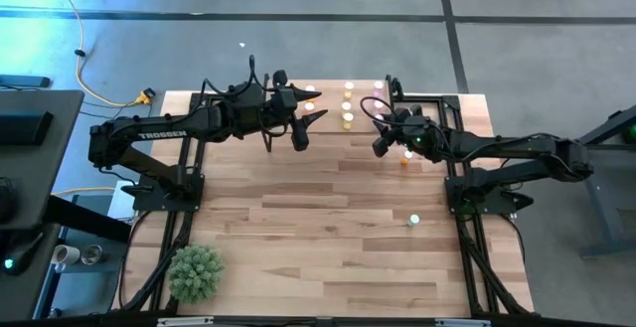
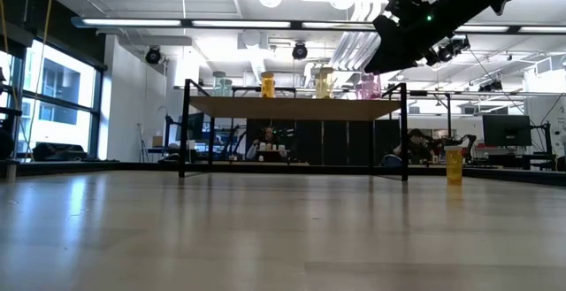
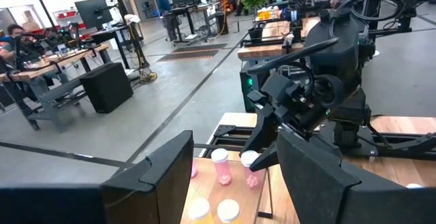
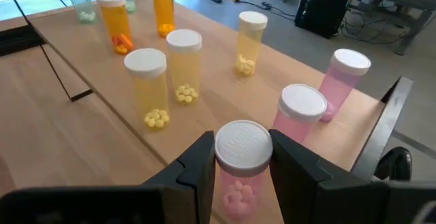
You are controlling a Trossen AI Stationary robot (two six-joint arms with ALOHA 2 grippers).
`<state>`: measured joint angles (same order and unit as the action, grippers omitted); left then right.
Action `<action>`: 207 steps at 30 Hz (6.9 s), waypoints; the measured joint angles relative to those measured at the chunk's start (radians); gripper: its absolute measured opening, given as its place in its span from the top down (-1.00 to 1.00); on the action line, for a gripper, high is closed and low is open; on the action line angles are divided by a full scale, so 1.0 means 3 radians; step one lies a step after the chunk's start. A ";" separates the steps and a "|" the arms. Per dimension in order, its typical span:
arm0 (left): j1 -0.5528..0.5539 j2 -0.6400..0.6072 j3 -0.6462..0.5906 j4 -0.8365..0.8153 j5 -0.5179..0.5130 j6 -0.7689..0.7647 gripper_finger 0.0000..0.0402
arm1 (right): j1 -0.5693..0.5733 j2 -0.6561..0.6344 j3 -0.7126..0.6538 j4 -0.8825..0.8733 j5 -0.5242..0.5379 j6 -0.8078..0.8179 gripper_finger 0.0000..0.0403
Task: Pick and place medicine bottles onto shelf by color
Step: Put the violet pill bottle on the shelf aligned with the other violet pill bottles, then put the orange pill bottle on the shelf aligned with the other orange pill bottles
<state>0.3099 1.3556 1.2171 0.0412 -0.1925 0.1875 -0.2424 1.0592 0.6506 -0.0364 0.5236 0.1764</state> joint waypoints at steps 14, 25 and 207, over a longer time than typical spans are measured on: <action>0.0000 0.0000 0.0000 0.0001 -0.0003 0.0000 0.00 | 0.0001 0.0077 0.0008 0.0016 -0.0001 0.0000 0.47; -0.0001 0.0000 0.0000 -0.0006 -0.0005 0.0010 0.00 | 0.0001 0.0098 0.0010 0.0028 0.0001 0.0022 0.44; 0.0013 -0.0154 0.0000 -0.0448 -0.0741 0.0172 0.00 | 0.2511 0.0121 -0.0151 -0.3112 -0.0009 0.5160 0.18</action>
<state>0.3138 1.3094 1.2171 -0.0931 -0.4146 0.2390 0.5110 1.0954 0.6052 -0.9699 0.5210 1.7243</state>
